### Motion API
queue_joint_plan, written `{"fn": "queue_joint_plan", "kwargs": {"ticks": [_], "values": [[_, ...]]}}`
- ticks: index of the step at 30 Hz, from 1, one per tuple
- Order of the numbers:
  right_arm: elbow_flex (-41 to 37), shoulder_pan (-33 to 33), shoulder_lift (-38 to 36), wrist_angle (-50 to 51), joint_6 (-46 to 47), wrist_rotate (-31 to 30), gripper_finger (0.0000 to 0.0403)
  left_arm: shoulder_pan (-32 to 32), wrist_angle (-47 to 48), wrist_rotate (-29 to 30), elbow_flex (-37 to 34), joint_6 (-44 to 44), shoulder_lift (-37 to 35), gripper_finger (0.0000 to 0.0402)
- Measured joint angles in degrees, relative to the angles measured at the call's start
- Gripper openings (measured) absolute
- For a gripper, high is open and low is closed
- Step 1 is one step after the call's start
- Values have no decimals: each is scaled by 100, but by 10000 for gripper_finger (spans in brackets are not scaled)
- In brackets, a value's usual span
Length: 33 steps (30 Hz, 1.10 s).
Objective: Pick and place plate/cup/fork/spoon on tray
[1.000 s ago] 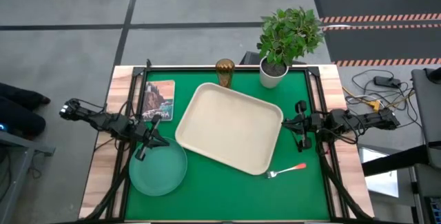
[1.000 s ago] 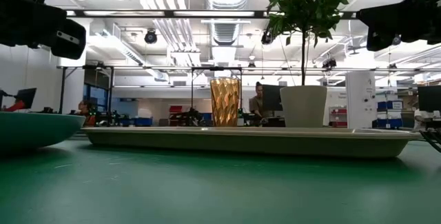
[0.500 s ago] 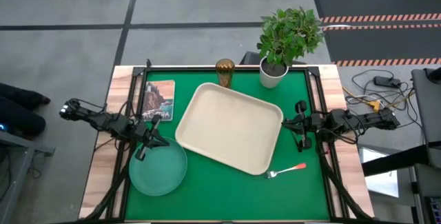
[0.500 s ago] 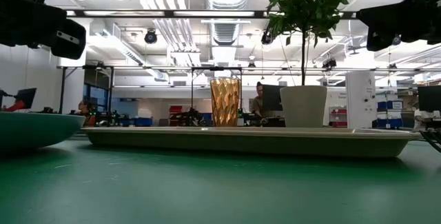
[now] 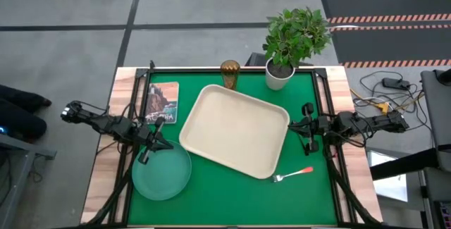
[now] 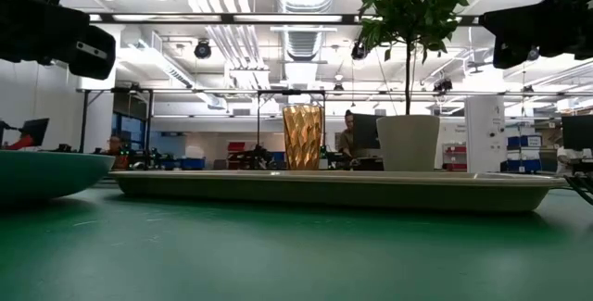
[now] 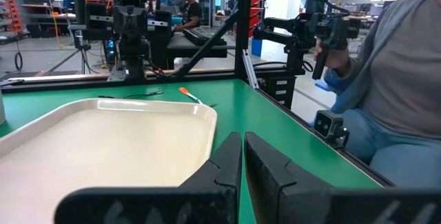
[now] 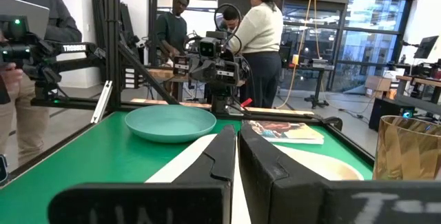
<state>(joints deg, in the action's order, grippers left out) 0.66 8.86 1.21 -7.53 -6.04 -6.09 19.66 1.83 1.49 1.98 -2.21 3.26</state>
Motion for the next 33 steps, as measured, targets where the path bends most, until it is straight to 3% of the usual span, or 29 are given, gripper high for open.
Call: {"fn": "queue_joint_plan", "kwargs": {"ticks": [7,13,17,22,27,29,33], "values": [[-1,-2,0,-6,2,0,9,-4,-340,51,0,-31,12,0],[1,0,0,-177,23,2,9,-3,-1615,49,0,-67,59,0],[-2,0,1,-391,542,4,9,-4,-2166,56,0,-936,128,0],[1,0,0,-570,1261,6,9,-5,-2670,77,0,-753,230,0],[1,0,0,-581,1229,4,9,-6,-3121,109,0,-947,458,0],[1,0,0,-585,1206,4,9,-4,-3163,405,29,-1240,597,0],[-1,0,0,-669,1204,2,9,-6,-3117,1550,194,-1723,958,0]]}}
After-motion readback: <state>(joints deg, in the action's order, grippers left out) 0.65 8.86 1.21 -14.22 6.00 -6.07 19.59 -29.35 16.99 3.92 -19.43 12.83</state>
